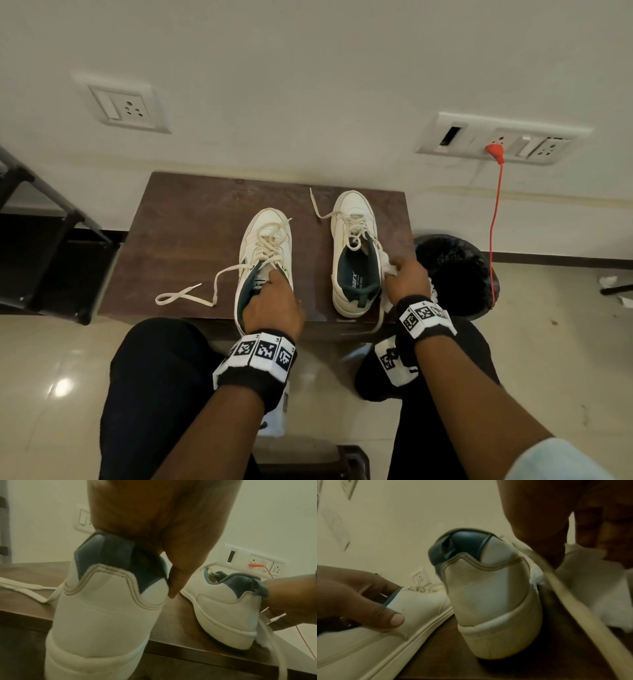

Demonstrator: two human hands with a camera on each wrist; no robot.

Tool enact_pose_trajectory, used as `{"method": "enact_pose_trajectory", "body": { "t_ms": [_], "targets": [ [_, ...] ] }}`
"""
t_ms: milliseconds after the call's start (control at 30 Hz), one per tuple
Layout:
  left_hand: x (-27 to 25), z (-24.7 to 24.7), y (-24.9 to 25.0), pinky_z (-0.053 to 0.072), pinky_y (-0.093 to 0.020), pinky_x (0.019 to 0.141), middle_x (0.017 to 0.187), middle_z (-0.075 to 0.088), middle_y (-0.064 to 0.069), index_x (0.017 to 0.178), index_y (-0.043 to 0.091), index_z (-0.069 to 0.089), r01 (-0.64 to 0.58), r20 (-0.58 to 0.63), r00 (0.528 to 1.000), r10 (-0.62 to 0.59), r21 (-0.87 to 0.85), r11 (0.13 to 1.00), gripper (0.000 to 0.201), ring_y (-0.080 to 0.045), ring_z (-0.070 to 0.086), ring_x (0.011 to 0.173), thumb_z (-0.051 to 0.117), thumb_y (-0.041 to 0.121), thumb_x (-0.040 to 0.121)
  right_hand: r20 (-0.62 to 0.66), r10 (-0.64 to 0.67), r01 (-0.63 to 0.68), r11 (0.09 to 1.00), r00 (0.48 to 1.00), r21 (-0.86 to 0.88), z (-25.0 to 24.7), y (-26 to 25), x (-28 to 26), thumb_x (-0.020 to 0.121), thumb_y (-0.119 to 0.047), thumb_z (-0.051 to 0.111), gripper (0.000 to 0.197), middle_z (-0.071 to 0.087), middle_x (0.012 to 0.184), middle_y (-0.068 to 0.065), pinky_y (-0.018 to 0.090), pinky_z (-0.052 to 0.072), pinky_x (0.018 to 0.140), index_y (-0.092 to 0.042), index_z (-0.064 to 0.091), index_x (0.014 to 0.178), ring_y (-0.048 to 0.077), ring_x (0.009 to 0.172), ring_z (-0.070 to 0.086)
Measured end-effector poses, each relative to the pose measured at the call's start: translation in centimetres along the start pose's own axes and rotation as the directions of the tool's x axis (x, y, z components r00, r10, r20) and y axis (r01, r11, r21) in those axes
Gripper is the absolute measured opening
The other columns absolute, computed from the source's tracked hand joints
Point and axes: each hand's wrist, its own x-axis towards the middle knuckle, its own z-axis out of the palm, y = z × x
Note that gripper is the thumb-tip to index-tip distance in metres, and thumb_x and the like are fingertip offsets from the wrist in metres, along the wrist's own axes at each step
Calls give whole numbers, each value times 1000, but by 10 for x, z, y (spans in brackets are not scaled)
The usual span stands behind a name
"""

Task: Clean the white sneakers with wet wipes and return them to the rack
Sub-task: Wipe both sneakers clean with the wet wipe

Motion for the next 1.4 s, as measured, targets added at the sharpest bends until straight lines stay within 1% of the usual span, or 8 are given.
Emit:
{"method": "enact_pose_trajectory", "body": {
  "t_ms": [167,300,433,567,700,933,1133,1400],
  "targets": [
    [-2,-3,2,46,-42,81,119,59,-16,117,9,38,-2,19,1000,3,-59,998,33,-39,59,105,50,15,87,-16,109,-108,992,994,59,6,2,4,97,-38,42,41,64,102,16,31,41,78,-4,64,103,32,95,58],
    [6,-8,-14,45,-41,91,125,57,-13,120,12,44,-32,-9,999,30,-255,966,39,-36,55,113,58,16,84,-5,171,-171,982,985,76,5,-1,15,94,-27,48,32,63,109,21,34,44,83,-4,64,108,37,100,58],
    [19,-14,-31,44,-40,101,127,61,-1,130,14,49,14,89,994,66,-694,720,51,-21,57,116,66,5,82,53,158,-163,981,986,102,10,-5,20,85,-15,57,28,64,107,19,25,38,74,-2,63,109,33,97,58],
    [26,-18,-39,51,-32,87,113,68,-1,125,10,54,97,197,973,118,-818,568,44,-16,64,104,63,-4,84,127,183,-195,977,975,88,9,-13,23,84,-8,54,27,57,99,16,26,40,76,-1,58,110,30,90,54],
    [34,-16,-52,53,-28,70,99,70,2,116,14,57,198,264,959,101,-883,427,37,-14,66,90,60,-7,86,207,138,-171,973,969,154,27,24,54,62,-20,49,47,61,104,17,48,51,87,-11,57,108,35,92,59],
    [44,-5,-87,57,-31,73,97,71,-1,110,14,59,325,344,929,138,-935,142,31,-16,68,84,52,-6,88,51,105,-112,981,993,161,-5,-5,30,87,-15,60,14,64,87,14,33,47,74,-1,62,90,27,83,60],
    [55,-4,-85,53,-33,75,95,71,-1,103,19,61,290,318,923,217,-945,150,36,-20,66,90,58,-11,81,-248,-48,121,950,967,287,-28,-49,4,81,-8,68,13,67,95,8,45,52,86,-13,65,93,24,90,64],
    [71,-10,-71,51,-42,93,111,70,6,123,29,57,173,278,871,405,-945,276,58,-16,65,105,72,1,74,-103,-465,476,865,879,160,10,-131,-56,81,-27,70,5,63,106,-10,23,49,77,-26,71,76,4,98,59]
  ]
}}
